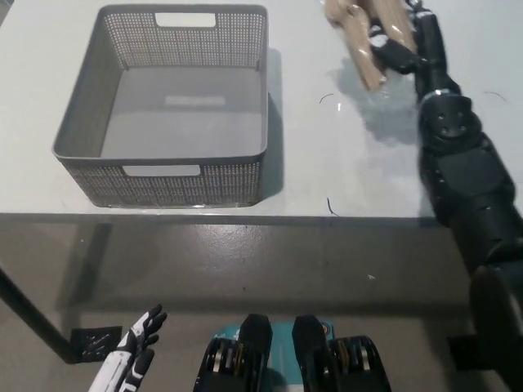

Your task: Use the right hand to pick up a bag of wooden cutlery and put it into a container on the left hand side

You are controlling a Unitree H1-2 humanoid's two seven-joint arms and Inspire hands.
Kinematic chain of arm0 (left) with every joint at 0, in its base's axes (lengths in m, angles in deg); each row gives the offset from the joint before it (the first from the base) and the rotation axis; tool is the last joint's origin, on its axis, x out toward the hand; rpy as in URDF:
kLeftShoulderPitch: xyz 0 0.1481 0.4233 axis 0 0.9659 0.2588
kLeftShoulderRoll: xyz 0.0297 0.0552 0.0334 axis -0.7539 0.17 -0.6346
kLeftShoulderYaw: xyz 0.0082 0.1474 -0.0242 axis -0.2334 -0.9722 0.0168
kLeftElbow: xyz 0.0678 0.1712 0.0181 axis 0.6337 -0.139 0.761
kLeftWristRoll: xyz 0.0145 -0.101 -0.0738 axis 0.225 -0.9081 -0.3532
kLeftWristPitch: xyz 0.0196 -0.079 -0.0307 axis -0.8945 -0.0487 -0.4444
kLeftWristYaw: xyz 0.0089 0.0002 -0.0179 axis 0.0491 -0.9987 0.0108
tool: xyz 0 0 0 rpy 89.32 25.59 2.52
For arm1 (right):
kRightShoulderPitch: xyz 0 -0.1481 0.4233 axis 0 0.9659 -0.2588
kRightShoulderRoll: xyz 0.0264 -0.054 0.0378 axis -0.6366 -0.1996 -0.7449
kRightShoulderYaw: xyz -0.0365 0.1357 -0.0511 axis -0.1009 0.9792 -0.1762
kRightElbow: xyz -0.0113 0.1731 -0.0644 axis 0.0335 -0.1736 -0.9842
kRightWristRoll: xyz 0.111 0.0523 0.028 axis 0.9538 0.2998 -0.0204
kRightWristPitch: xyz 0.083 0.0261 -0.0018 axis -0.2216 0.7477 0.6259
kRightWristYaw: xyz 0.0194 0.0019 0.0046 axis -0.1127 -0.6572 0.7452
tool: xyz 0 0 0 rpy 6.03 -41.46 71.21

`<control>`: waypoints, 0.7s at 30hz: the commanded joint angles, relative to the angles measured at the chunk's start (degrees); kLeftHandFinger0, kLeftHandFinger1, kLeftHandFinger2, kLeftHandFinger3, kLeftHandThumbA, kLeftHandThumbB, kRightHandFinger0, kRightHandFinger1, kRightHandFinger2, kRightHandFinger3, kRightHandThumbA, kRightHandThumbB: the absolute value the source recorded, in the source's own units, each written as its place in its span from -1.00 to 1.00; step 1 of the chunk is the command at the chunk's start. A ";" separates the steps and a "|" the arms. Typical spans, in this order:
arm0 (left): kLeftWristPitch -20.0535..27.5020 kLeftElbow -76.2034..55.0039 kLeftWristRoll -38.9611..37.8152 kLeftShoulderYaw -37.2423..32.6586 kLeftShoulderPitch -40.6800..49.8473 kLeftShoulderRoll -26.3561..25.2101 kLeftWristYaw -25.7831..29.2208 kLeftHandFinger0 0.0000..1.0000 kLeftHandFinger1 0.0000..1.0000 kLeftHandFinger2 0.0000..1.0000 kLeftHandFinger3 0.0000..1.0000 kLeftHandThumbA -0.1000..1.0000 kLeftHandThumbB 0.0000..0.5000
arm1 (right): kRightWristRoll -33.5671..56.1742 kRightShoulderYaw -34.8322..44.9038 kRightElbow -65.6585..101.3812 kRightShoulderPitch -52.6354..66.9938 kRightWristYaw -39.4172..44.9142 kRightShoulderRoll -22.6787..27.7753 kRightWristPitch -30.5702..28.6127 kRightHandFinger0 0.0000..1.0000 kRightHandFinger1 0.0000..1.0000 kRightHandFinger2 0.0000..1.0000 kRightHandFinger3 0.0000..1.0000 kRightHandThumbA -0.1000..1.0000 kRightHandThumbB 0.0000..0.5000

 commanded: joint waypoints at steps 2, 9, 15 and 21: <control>2.38 -1.18 0.57 -0.04 1.54 -0.06 0.41 1.00 1.00 1.00 1.00 1.00 -0.33 | 4.97 0.81 4.13 -4.11 2.68 -2.88 -0.19 -0.97 -0.18 0.67 0.61 -1.00 -0.39; 2.71 -0.51 0.78 -0.75 1.60 0.02 0.07 1.00 1.00 1.00 1.00 1.00 -0.37 | 3.88 -1.36 5.82 -5.74 1.32 -8.17 -0.07 -1.00 -0.24 0.63 0.48 -1.00 -0.35; 2.73 0.40 0.58 -1.74 1.12 -0.06 -0.23 1.00 1.00 1.00 1.00 1.00 -0.35 | -0.30 -5.59 6.84 -8.27 -2.69 -12.20 3.50 -1.00 -0.27 0.47 0.25 -1.00 -0.32; 2.10 0.94 0.68 -2.73 0.59 0.10 -0.55 1.00 1.00 1.00 1.00 0.99 -0.27 | -1.95 -9.20 6.78 -10.02 -4.92 -15.42 4.01 -1.00 -0.30 0.49 0.46 -1.00 -0.38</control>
